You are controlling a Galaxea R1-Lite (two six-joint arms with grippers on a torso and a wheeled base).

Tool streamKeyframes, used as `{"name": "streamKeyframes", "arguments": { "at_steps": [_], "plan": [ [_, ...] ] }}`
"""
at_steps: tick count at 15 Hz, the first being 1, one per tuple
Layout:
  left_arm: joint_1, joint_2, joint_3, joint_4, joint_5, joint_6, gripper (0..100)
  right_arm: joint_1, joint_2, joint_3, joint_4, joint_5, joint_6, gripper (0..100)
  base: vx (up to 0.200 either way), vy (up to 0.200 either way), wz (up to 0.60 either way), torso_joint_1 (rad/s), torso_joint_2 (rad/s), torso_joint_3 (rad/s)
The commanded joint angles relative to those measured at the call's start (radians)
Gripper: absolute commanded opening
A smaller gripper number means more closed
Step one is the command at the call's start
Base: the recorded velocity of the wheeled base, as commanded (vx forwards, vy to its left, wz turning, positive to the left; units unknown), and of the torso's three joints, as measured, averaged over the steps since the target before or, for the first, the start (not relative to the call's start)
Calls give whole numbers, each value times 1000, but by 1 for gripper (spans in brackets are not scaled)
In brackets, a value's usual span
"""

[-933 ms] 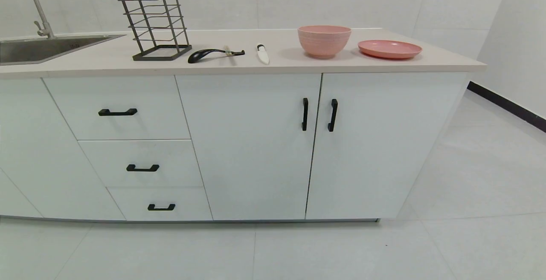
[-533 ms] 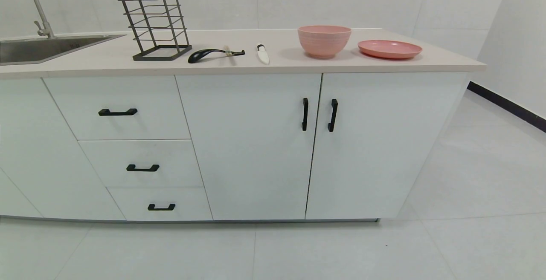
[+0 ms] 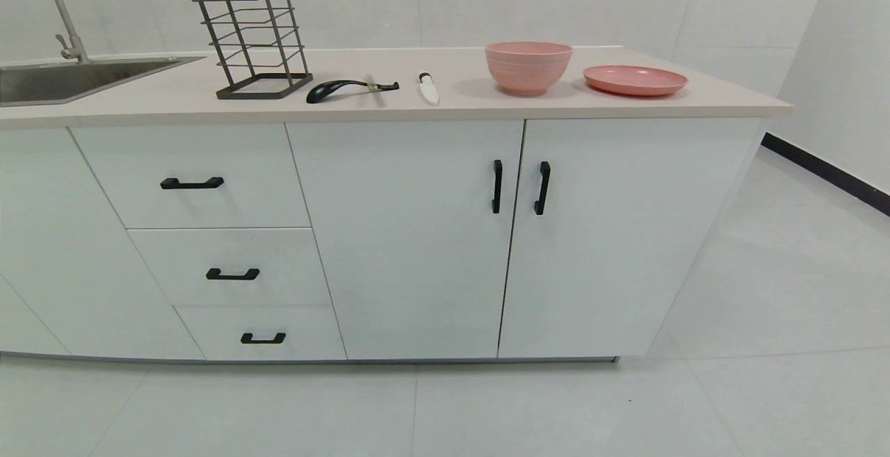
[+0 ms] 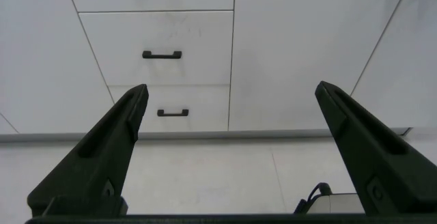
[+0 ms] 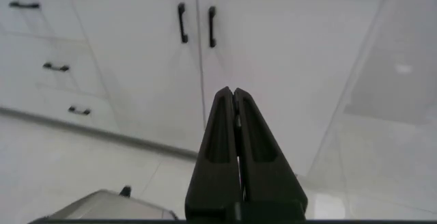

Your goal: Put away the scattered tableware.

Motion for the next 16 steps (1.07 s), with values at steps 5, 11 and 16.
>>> {"name": "streamKeyframes", "arguments": {
  "at_steps": [5,11,16],
  "plan": [
    [0,1,0,0,-1,0,100,146,510,-41,-188,20,-43,0,0,0,0,0,0,0],
    [0,1,0,0,-38,2,100,153,921,5,-584,70,-56,0,0,0,0,0,0,0],
    [0,1,0,-2,-41,-4,100,164,1161,-108,-649,74,-145,100,0,0,0,0,0,0]
  ]
}}
